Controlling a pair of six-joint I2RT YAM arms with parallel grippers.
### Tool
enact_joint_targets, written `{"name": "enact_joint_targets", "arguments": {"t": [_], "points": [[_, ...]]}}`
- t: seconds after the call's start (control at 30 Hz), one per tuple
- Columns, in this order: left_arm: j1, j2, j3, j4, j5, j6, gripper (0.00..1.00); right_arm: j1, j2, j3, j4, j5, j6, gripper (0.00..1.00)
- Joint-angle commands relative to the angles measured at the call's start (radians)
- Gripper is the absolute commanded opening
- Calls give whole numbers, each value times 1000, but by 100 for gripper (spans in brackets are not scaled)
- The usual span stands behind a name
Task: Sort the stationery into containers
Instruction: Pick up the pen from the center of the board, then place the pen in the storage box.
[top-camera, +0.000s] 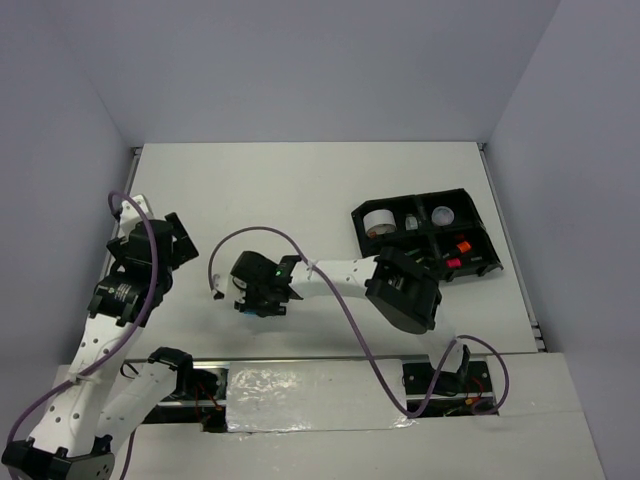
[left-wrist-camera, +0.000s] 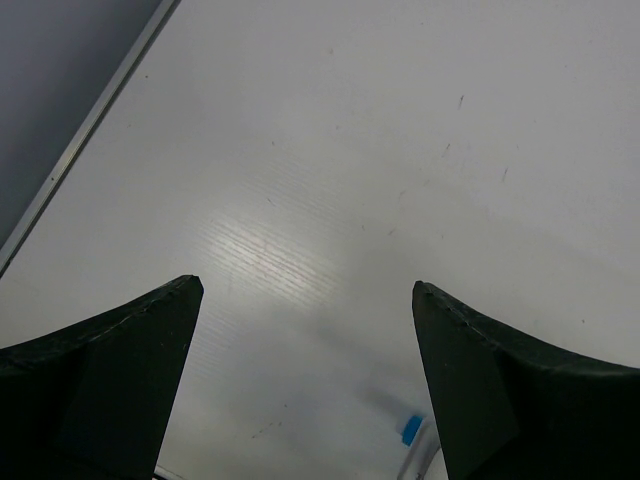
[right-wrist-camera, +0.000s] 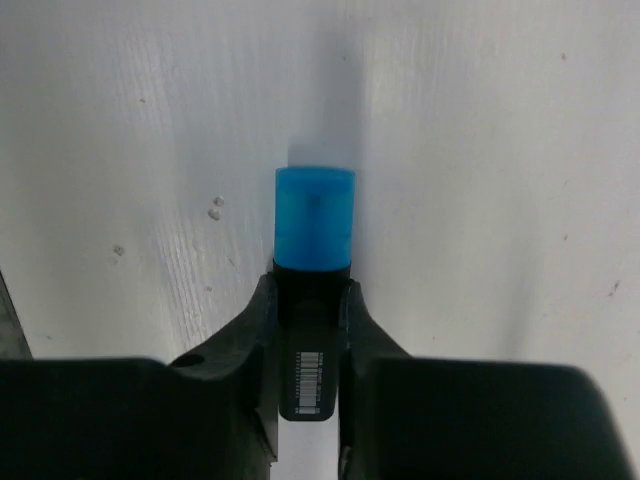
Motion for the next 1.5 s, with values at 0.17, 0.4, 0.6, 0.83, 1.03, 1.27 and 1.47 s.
{"name": "enact_joint_targets", "arguments": {"t": [0.17,0.4,0.6,0.83,1.03,1.27,1.47], "points": [[4,-14,-4,41,22,33,99,-120,-310,-287,301,50,164,0],[4,25,-7,67,102,68,99,-583,-788,-628,402,500,849,7],[4,37,-8,72,122,75,99,-1138,-949,-699,281,324,962,9],[4,43,-7,74,132,81,99,-1400,-951,-714,230,282,913,12],[4,49,-8,75,135,81,99,-1419,-1013,-803,256,271,915,29],[4,49,-7,78,139,87,99,-1419,-1015,-750,216,180,879,100],[2,36,62,29,47,125,99,-1332,-1254,-661,74,41,765,100]]}}
